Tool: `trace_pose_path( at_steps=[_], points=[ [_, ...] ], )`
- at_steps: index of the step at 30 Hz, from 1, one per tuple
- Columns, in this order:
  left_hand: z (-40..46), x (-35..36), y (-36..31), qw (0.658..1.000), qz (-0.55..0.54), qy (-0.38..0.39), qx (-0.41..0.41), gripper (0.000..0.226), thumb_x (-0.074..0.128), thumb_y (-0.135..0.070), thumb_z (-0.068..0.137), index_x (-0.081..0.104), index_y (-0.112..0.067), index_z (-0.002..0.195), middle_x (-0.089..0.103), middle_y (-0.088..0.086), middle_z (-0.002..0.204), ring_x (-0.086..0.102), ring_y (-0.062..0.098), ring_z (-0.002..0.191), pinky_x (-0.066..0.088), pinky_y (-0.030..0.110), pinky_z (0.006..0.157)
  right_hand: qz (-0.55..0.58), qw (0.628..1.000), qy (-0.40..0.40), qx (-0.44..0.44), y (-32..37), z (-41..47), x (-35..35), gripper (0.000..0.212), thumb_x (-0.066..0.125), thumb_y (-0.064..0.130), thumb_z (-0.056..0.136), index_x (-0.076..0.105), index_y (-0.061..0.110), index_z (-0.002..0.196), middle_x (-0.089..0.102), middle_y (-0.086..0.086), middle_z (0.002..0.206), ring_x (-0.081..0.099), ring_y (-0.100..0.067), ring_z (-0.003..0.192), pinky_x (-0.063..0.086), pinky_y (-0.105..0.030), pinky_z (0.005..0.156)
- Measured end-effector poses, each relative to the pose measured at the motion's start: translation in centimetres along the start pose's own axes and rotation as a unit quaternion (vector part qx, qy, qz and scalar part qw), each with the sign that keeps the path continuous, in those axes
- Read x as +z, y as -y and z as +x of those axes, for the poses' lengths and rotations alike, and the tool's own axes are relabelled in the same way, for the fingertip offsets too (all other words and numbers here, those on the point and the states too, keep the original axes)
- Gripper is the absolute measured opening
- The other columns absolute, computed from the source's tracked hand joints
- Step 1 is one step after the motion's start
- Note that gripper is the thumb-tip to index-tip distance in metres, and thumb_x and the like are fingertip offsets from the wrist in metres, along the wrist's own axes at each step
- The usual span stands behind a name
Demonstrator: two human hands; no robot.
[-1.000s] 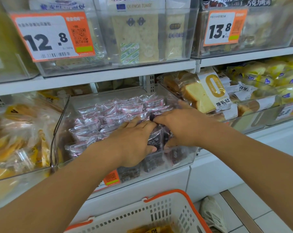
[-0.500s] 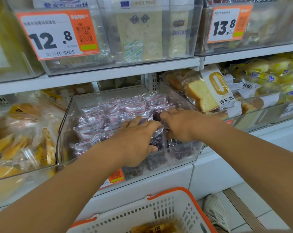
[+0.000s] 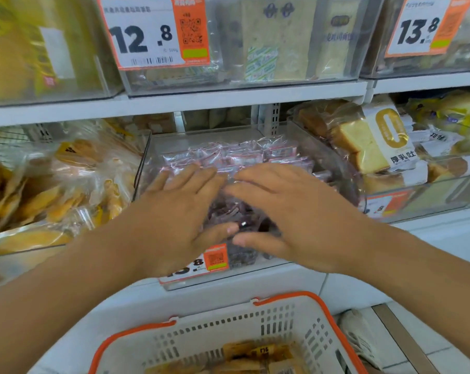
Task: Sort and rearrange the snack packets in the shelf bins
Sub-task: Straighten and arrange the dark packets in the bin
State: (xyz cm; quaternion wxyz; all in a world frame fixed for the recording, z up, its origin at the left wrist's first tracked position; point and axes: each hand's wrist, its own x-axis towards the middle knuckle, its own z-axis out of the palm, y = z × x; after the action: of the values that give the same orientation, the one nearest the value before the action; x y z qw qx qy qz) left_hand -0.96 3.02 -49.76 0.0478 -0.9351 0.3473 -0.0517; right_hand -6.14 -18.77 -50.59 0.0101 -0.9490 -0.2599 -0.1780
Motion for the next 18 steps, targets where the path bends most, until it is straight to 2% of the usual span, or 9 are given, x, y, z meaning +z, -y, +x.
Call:
trace_pose_path(
  at_steps=[2, 3, 4, 6, 7, 9, 12, 14, 18],
  points=[
    [-1.1, 0.6, 0.7, 0.999, 0.031, 0.008, -0.041, 0.095, -0.008, -0.078, 0.08, -0.012, -0.023, 0.157, -0.005, -0.004, 0.166, -0.005, 0.016, 0.153, 0.0, 0.038, 0.123, -0.01, 0.992, 0.115, 0.054, 1.2, 0.9, 1.3, 0.084, 0.018, 0.079, 0.091, 0.0, 0.034, 0.16, 0.0, 0.003, 0.169, -0.001, -0.02, 0.155, 0.007, -0.048, 0.125],
    [-1.6, 1.0, 0.9, 0.997, 0.045, 0.016, -0.055, 0.097, -0.012, -0.075, 0.079, -0.006, -0.019, 0.158, 0.003, 0.001, 0.167, 0.003, 0.018, 0.153, 0.002, 0.035, 0.122, -0.002, 0.982, 0.166, 0.092, 1.2, 1.2, 1.8, 0.089, 0.013, 0.082, 0.087, -0.011, 0.034, 0.158, -0.013, 0.005, 0.168, -0.011, -0.019, 0.154, 0.001, -0.051, 0.125],
    [-1.9, 1.6, 1.1, 0.996, 0.058, 0.014, -0.059, 0.098, -0.013, -0.072, 0.081, 0.005, -0.014, 0.159, 0.017, 0.006, 0.165, 0.015, 0.021, 0.152, 0.006, 0.035, 0.122, 0.002, 0.974, 0.194, 0.114, 1.0, 1.5, 2.1, 0.095, 0.011, 0.085, 0.083, -0.016, 0.033, 0.157, -0.017, 0.006, 0.167, -0.013, -0.018, 0.154, 0.0, -0.052, 0.125],
    [-2.2, 2.5, 1.3, 0.996, 0.081, 0.002, -0.046, 0.094, -0.008, -0.066, 0.09, 0.033, -0.01, 0.152, 0.046, 0.012, 0.151, 0.04, 0.026, 0.142, 0.018, 0.042, 0.123, 0.007, 0.968, 0.218, 0.126, 0.1, 2.1, 2.1, 0.105, 0.011, 0.09, 0.074, -0.014, 0.032, 0.158, -0.017, 0.008, 0.166, -0.009, -0.018, 0.155, 0.004, -0.052, 0.125],
    [-2.2, 2.9, 1.4, 0.996, 0.082, -0.01, -0.039, 0.089, -0.006, -0.063, 0.093, 0.04, -0.011, 0.148, 0.052, 0.013, 0.145, 0.045, 0.027, 0.138, 0.023, 0.046, 0.12, 0.016, 0.963, 0.234, 0.132, -0.3, 2.4, 1.8, 0.108, 0.014, 0.091, 0.072, -0.013, 0.033, 0.158, -0.018, 0.011, 0.166, -0.007, -0.018, 0.155, 0.005, -0.05, 0.125],
    [-2.0, 3.3, 1.1, 0.995, 0.097, -0.013, -0.035, 0.087, -0.011, -0.06, 0.092, 0.039, -0.016, 0.148, 0.052, 0.011, 0.145, 0.044, 0.026, 0.138, 0.023, 0.048, 0.117, 0.028, 0.954, 0.263, 0.141, -0.9, 2.7, 1.0, 0.105, 0.015, 0.091, 0.072, -0.014, 0.036, 0.157, -0.019, 0.017, 0.164, -0.006, -0.016, 0.155, 0.004, -0.046, 0.126],
    [-1.4, 3.4, 1.2, 0.992, 0.117, -0.026, -0.032, 0.082, -0.016, -0.052, 0.088, 0.031, -0.022, 0.148, 0.048, 0.006, 0.146, 0.042, 0.024, 0.137, 0.02, 0.047, 0.116, 0.037, 0.964, 0.224, 0.137, -0.2, 2.4, 1.2, 0.086, 0.006, 0.08, 0.082, -0.008, 0.042, 0.157, -0.013, 0.017, 0.165, -0.009, -0.016, 0.154, 0.0, -0.044, 0.126],
    [-1.3, 3.2, 1.5, 0.993, 0.115, -0.016, -0.034, 0.072, -0.009, -0.049, 0.094, 0.028, -0.024, 0.15, 0.042, 0.006, 0.151, 0.037, 0.024, 0.14, 0.016, 0.046, 0.118, 0.018, 0.977, 0.181, 0.108, 1.0, 2.2, 2.4, 0.071, -0.002, 0.071, 0.09, -0.003, 0.047, 0.157, -0.008, 0.015, 0.167, -0.009, -0.017, 0.155, -0.002, -0.043, 0.126],
    [-1.4, 2.8, 2.2, 0.992, 0.115, -0.001, -0.044, 0.051, 0.015, -0.044, 0.105, 0.039, -0.017, 0.14, 0.042, 0.007, 0.15, 0.037, 0.024, 0.14, 0.014, 0.041, 0.121, 0.009, 0.985, 0.147, 0.093, 2.0, 2.8, 3.9, 0.066, -0.004, 0.066, 0.093, 0.005, 0.048, 0.157, 0.0, 0.013, 0.168, -0.004, -0.02, 0.155, 0.0, -0.046, 0.125]
  ],
)
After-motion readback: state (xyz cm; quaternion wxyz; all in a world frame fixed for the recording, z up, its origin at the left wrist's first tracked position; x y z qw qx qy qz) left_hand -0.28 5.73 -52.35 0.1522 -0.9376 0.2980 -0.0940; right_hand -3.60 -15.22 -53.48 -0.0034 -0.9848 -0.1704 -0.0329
